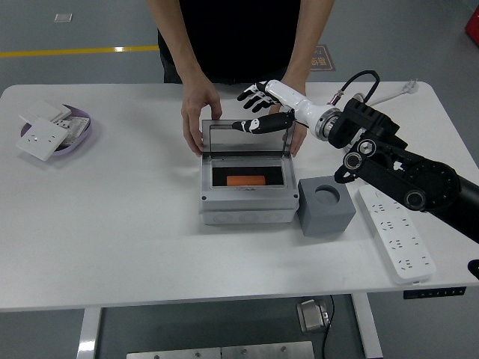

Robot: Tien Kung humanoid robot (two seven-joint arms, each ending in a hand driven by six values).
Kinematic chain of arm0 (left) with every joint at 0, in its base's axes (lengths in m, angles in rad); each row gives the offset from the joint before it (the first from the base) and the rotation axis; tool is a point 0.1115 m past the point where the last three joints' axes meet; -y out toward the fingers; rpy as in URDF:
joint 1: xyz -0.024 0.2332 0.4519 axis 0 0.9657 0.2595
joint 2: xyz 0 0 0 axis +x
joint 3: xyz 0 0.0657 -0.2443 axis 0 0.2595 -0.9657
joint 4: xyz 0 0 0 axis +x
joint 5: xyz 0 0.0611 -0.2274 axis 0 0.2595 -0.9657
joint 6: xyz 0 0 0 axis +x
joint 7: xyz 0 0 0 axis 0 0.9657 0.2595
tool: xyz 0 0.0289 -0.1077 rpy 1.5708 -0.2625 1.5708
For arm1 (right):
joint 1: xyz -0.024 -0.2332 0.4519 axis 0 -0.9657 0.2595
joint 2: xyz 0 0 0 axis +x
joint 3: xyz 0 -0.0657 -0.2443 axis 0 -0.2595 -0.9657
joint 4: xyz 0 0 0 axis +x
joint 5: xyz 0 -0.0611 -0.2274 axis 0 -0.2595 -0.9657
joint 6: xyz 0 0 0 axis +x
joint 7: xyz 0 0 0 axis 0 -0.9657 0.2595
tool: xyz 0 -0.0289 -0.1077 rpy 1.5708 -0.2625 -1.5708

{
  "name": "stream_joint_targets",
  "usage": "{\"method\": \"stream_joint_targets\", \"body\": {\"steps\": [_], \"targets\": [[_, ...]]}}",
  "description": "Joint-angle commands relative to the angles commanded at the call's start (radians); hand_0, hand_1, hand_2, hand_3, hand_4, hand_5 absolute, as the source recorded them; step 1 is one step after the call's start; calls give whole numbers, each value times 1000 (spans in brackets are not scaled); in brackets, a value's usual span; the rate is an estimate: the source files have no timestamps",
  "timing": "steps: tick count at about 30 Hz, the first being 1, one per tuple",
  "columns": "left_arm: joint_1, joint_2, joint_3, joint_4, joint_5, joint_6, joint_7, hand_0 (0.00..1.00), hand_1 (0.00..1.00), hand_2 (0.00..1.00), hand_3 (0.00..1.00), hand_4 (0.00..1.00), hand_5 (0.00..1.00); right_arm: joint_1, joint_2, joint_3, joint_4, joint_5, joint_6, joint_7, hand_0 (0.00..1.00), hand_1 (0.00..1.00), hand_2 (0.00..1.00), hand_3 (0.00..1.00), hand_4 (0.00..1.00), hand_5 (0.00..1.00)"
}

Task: Pick up the cylinder from the cube,place it in the box,flap close box

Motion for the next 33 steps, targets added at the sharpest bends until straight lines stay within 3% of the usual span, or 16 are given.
{"method": "stream_joint_targets", "body": {"steps": [9, 10, 15, 16, 18, 25, 33], "targets": [[5, -1, -2, 2, -4, 0, 0, 582, 617, 574, 604, 673, 91, -70, -95, -13, 179, -63, 5, -34, 741, 659, 680, 731, 865, 382], [6, -1, -3, 2, -4, 0, 0, 582, 618, 574, 605, 674, 92, -77, -103, -14, 198, -67, 5, -35, 658, 650, 679, 728, 860, 389], [5, -1, -6, 2, -2, 0, 0, 582, 618, 574, 605, 674, 92, -102, -133, -9, 291, -77, 3, -37, 658, 650, 679, 728, 860, 389], [5, -1, -7, 2, -1, 0, 0, 583, 618, 574, 605, 675, 92, -106, -138, -8, 306, -76, 1, -36, 604, 642, 682, 730, 854, 390], [5, 0, -9, 3, 0, 0, -1, 583, 618, 574, 605, 675, 92, -112, -145, -11, 330, -74, -2, -35, 604, 642, 682, 730, 854, 390], [7, 2, -13, 3, 3, 1, -1, 582, 618, 574, 604, 674, 93, -151, -162, -44, 379, -57, -1, -37, 588, 638, 682, 727, 850, 390], [12, -1, -14, 5, 1, 0, 0, 582, 618, 573, 604, 673, 93, -258, -164, -14, 371, -26, -2, -25, 577, 637, 682, 727, 848, 389]]}}
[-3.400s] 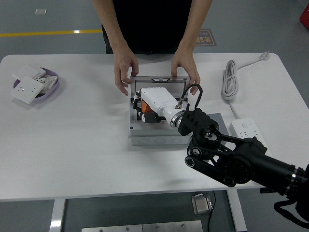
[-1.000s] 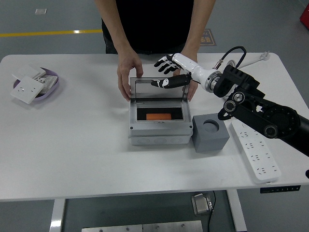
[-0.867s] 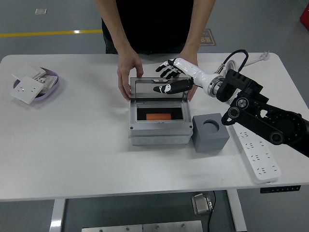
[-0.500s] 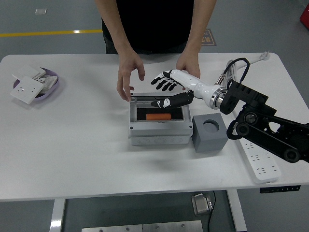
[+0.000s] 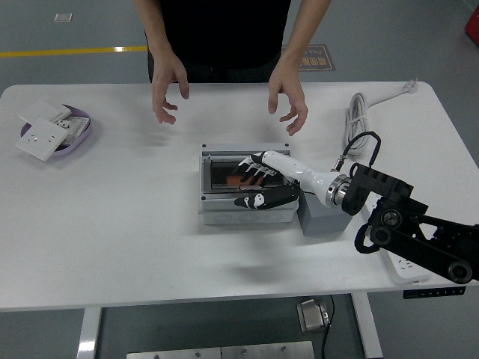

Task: Pick up the cylinder from the cube,place it in the box,flap close box

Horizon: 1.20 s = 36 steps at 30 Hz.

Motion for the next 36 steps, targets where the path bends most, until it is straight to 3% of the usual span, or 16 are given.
{"method": "stream_joint_targets", "body": {"steps": [12, 21, 24, 30, 31, 36], "targets": [[10, 0, -21, 1, 15, 0, 1, 581, 618, 573, 603, 673, 93, -151, -39, 308, 6, -94, -38, -13, 577, 638, 682, 721, 818, 406], [14, -1, -19, 2, 13, 0, 1, 581, 617, 573, 603, 672, 92, -203, -52, 522, -1, -164, -48, -44, 611, 636, 678, 713, 799, 416], [15, -1, -18, 1, 12, 1, 1, 581, 617, 573, 603, 672, 92, -202, -41, 558, -26, -244, -52, -94, 611, 636, 678, 713, 799, 416], [19, -3, -14, 1, 4, 0, 2, 581, 617, 573, 603, 672, 92, -170, -16, 566, -87, -439, -12, -201, 608, 634, 677, 712, 797, 415], [20, -3, -13, 1, 3, 0, 2, 581, 617, 572, 603, 672, 91, -165, -13, 564, -93, -472, -5, -213, 666, 658, 681, 709, 805, 414], [22, -1, -14, 2, 2, 0, 3, 581, 617, 572, 603, 672, 91, -155, -4, 559, -103, -591, 10, -228, 666, 658, 681, 709, 805, 414]]}}
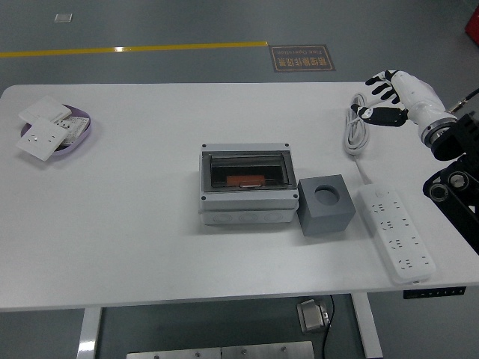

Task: Pick up the cylinder from the cube,place it in the box,flap close box

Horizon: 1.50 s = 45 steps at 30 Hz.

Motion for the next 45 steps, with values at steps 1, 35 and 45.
{"method": "stream_joint_targets", "body": {"steps": [1, 35, 45], "targets": [[1, 1, -1, 0, 0, 0, 0, 581, 617, 573, 603, 670, 88, -1, 3, 2, -2, -17, -3, 4, 731, 670, 686, 702, 773, 420], [22, -12, -26, 3, 12, -2, 3, 586, 617, 573, 603, 669, 88, -214, 147, 202, -60, 796, -71, 497, 661, 639, 638, 645, 815, 329], [13, -6, -53, 2, 31, 0, 4, 586, 617, 573, 604, 669, 89, -222, 141, 213, -57, 849, -82, 510, 657, 643, 645, 641, 884, 266]]}}
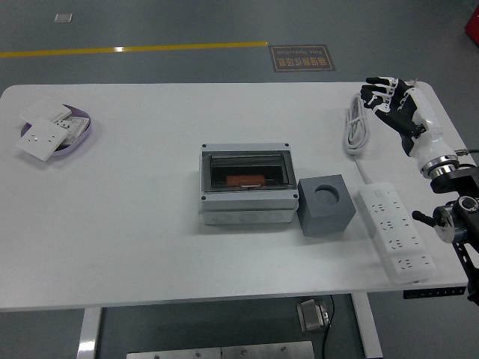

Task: Pick up the cylinder from the cube,place it in the box,flap close box

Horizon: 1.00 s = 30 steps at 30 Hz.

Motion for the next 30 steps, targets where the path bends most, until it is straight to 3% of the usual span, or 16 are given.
{"method": "stream_joint_targets", "body": {"steps": [30], "targets": [[-11, 5, 2, 1, -22, 1, 0, 586, 617, 573, 603, 669, 90, -17, -1, 39, -1, 29, -15, 15, 631, 628, 640, 626, 872, 285]]}}
